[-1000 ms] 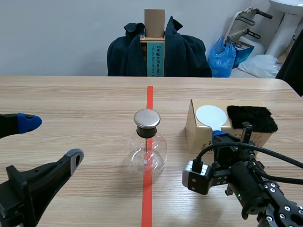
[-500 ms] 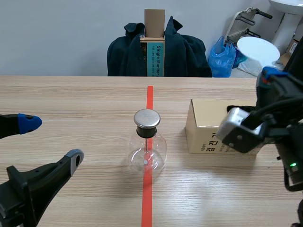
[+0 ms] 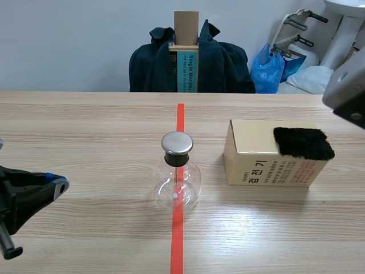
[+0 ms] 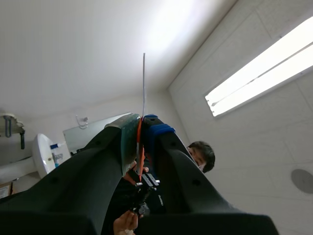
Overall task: Do the electroscope experiment.
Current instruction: 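Bring the plate to the electroscope and point at the metal foil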
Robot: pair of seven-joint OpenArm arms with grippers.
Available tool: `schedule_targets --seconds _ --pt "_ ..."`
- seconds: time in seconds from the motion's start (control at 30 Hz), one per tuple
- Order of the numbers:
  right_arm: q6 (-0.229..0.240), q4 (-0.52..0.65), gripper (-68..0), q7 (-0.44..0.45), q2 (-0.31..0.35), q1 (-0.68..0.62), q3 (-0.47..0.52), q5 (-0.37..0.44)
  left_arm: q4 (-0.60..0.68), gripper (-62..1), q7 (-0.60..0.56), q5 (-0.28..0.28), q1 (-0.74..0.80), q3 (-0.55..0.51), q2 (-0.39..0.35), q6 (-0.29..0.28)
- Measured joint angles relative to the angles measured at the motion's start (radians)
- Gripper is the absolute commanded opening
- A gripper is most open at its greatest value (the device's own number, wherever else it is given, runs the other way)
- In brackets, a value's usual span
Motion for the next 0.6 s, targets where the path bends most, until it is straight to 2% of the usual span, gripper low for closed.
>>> schedule_targets --seconds 0.17,0.3,0.47,0.6 --pt "0.0 0.037 -66.7 0.011 0.0 -0.033 0.033 0.0 -0.22 -59.0 -0.12 0.015 -0.192 0.174 0.026 -0.052" --pt "0.0 0.04 -66.7 0.019 0.0 -0.033 0.053 0.0 -0.322 -59.0 -0.196 0.102 -0.31 0.32 0.088 -0.051" --pt "0.0 0.041 -66.7 0.1 0.0 -0.023 0.058 0.05 -0.412 -59.0 -0.204 0.137 -0.404 0.452 0.193 -0.021" --pt "0.023 0.041 -66.7 0.119 0.0 0.026 0.05 0.064 -0.449 -59.0 -0.204 0.139 -0.432 0.484 0.249 0.037"
